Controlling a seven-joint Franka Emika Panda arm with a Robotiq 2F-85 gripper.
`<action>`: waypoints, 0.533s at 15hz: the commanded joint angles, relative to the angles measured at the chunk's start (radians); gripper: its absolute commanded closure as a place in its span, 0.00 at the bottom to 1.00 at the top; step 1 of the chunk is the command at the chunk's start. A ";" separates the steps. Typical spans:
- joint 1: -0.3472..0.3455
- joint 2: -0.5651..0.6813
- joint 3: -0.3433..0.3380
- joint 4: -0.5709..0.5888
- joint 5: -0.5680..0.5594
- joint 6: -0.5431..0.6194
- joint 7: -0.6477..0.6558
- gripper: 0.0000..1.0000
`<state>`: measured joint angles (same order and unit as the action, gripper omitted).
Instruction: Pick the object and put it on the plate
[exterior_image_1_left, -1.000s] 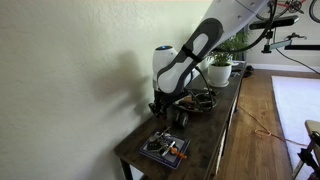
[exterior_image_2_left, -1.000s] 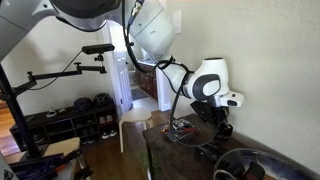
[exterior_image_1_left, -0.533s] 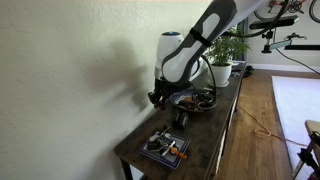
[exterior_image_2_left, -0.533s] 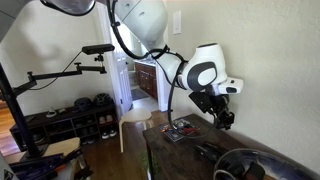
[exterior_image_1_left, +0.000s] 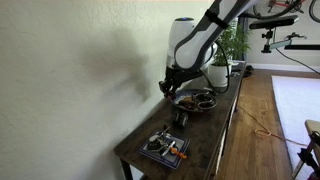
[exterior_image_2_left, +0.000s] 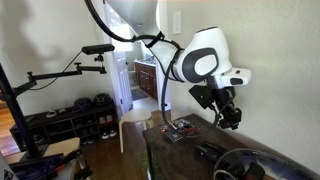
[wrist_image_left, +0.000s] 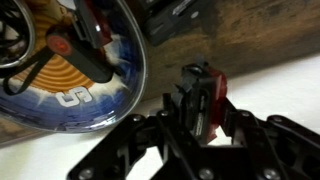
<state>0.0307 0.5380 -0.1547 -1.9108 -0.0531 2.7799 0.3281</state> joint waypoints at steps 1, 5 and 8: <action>0.024 -0.073 -0.068 -0.092 -0.026 0.038 0.019 0.80; 0.012 -0.055 -0.110 -0.088 -0.020 0.039 0.029 0.80; -0.001 -0.040 -0.125 -0.084 -0.013 0.041 0.026 0.80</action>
<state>0.0277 0.5167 -0.2590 -1.9540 -0.0580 2.7868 0.3325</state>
